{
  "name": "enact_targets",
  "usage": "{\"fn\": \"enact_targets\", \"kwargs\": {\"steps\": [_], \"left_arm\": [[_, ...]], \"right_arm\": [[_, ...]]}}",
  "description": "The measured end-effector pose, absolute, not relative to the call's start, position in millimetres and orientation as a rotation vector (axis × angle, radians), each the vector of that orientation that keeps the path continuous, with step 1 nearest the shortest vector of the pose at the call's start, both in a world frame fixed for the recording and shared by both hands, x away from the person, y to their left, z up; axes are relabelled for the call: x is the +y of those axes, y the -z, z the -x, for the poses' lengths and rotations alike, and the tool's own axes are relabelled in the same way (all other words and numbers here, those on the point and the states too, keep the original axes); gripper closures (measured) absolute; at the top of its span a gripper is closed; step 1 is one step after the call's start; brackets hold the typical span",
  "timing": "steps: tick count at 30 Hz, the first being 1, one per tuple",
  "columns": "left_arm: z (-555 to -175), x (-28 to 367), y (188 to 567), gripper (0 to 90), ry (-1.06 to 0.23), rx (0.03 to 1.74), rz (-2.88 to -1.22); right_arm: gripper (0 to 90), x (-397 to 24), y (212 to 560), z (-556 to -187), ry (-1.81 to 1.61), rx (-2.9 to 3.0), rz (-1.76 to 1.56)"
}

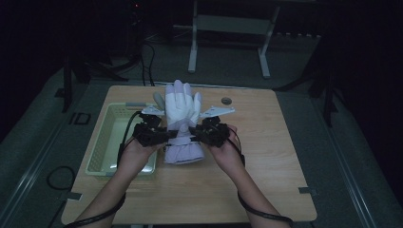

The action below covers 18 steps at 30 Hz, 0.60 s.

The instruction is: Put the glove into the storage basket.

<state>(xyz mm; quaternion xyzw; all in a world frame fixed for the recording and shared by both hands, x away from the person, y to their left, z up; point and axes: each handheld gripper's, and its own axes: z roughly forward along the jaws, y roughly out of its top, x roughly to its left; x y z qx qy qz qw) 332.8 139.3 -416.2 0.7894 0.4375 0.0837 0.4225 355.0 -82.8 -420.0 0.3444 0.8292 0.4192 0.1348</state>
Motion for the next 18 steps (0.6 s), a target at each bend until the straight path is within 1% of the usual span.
{"fn": "enact_targets", "kwargs": {"steps": [6, 18], "left_arm": [[-327, 163, 414, 77.4, -0.227, 1.133, -1.969], [-318, 219, 410, 77.4, -0.251, 1.215, -1.941]], "right_arm": [[80.3, -60, 420, -356, -1.243, 2.417, -0.984], [80.3, 0, 417, -360, -1.25, 2.475, -0.92]]}}
